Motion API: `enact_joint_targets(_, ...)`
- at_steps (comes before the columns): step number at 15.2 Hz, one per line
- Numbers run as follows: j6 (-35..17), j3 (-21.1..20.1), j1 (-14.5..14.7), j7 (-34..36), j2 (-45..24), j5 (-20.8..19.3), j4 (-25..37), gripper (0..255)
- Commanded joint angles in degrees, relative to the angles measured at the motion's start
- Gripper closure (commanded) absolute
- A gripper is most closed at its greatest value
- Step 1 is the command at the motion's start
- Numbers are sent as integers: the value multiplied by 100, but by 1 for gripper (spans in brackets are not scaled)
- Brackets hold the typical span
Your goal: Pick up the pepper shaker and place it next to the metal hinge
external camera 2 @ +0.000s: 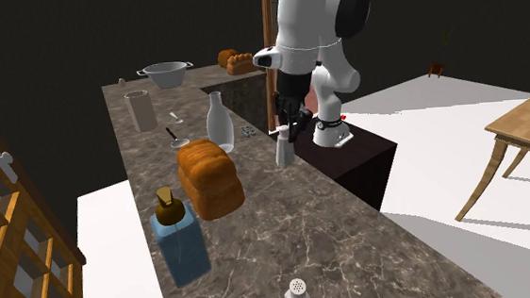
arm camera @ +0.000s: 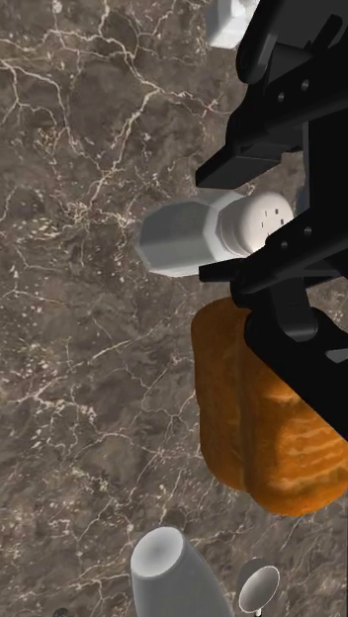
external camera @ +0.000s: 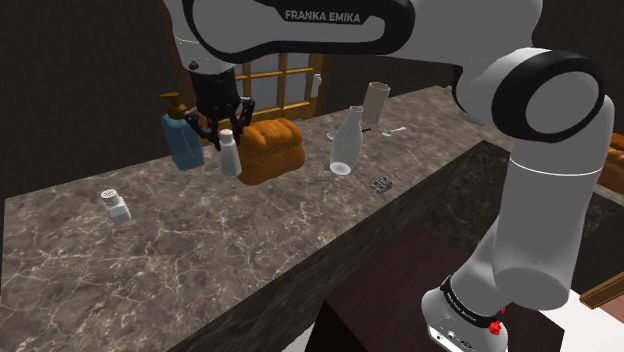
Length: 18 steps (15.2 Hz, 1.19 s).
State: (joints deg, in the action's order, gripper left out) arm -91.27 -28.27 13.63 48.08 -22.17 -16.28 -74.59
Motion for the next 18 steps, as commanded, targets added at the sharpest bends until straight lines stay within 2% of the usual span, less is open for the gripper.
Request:
enact_joint_targets(1, -172, 8, -272, -195, 387, 164, -498, 255)
enact_joint_targets(8, -748, 264, -1101, -1148, 1659, 730, -2083, 255)
enact_joint_targets(18, -1183, 989, -1821, -2643, 2906, 1167, -3501, 255)
